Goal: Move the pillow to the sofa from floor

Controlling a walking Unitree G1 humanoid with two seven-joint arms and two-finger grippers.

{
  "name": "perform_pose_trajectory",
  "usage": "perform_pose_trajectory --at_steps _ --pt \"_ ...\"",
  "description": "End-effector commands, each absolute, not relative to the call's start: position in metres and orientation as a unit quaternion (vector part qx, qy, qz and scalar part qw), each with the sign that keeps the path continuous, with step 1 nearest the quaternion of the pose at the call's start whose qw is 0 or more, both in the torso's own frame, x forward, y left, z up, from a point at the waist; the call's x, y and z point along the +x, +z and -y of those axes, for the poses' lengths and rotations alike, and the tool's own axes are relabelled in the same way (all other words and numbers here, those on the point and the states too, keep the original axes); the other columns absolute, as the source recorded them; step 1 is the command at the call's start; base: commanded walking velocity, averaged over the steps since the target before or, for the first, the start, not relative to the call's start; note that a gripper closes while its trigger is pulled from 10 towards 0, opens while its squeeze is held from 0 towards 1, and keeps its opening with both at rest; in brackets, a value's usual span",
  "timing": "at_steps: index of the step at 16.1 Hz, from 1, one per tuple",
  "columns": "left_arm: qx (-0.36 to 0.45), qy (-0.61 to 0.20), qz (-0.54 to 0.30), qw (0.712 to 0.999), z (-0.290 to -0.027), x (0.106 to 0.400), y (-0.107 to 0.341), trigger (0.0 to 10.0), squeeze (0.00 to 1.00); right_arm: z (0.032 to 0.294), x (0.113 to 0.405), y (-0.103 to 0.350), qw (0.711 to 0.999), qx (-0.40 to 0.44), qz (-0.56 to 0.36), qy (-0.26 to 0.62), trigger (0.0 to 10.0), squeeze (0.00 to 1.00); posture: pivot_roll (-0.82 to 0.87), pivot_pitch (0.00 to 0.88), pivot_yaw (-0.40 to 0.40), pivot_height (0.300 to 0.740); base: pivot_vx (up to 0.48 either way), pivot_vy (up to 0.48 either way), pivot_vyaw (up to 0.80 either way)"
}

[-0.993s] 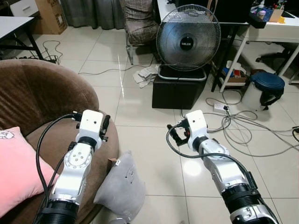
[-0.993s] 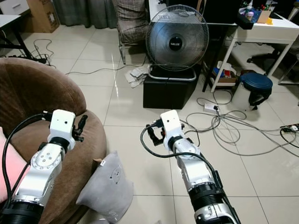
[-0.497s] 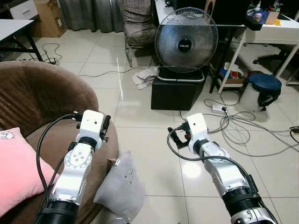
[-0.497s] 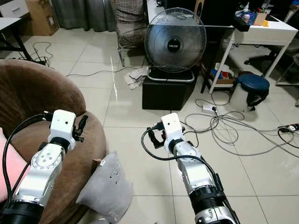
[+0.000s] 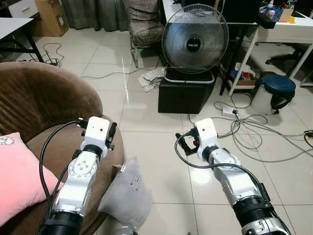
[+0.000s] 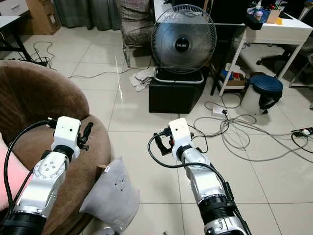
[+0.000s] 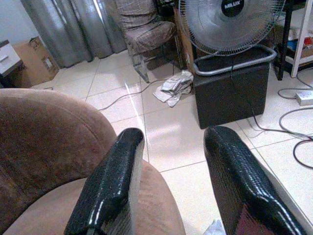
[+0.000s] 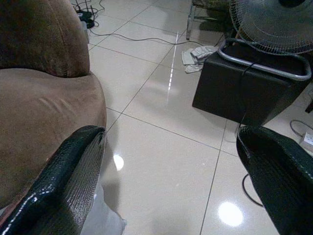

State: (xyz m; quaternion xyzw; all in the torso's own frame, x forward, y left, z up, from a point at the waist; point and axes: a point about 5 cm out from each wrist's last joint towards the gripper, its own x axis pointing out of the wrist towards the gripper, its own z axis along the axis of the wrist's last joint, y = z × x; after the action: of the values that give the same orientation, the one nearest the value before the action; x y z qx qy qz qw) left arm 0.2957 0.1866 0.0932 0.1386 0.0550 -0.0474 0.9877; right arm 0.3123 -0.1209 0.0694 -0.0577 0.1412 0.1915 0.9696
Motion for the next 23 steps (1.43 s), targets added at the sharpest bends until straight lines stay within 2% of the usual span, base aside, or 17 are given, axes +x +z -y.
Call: perform_pose_trajectory --at_steps 1,13,23 --pt "0.143 -0.054 -0.063 0.986 -0.1849 0.2948 0.0905 10.0 0.0 0.1231 0.3125 0.0723 0.971 -0.052 -0.137 0.188 10.0 0.0 0.08 0.0 0.008 0.691 0.0 0.0 0.0" --pt "0.148 -0.056 -0.063 0.985 -0.1849 0.2953 0.0908 10.0 0.0 0.1224 0.3119 0.072 0.972 -0.049 -0.137 0.185 10.0 0.0 0.08 0.0 0.013 0.604 0.0 0.0 0.0" --pt "0.137 -0.078 -0.057 0.986 -0.1816 0.2959 0.0928 10.0 0.0 0.1225 0.3135 0.0713 0.97 -0.055 -0.141 0.188 10.0 0.0 0.08 0.0 0.015 0.604 0.027 0.0 0.0"
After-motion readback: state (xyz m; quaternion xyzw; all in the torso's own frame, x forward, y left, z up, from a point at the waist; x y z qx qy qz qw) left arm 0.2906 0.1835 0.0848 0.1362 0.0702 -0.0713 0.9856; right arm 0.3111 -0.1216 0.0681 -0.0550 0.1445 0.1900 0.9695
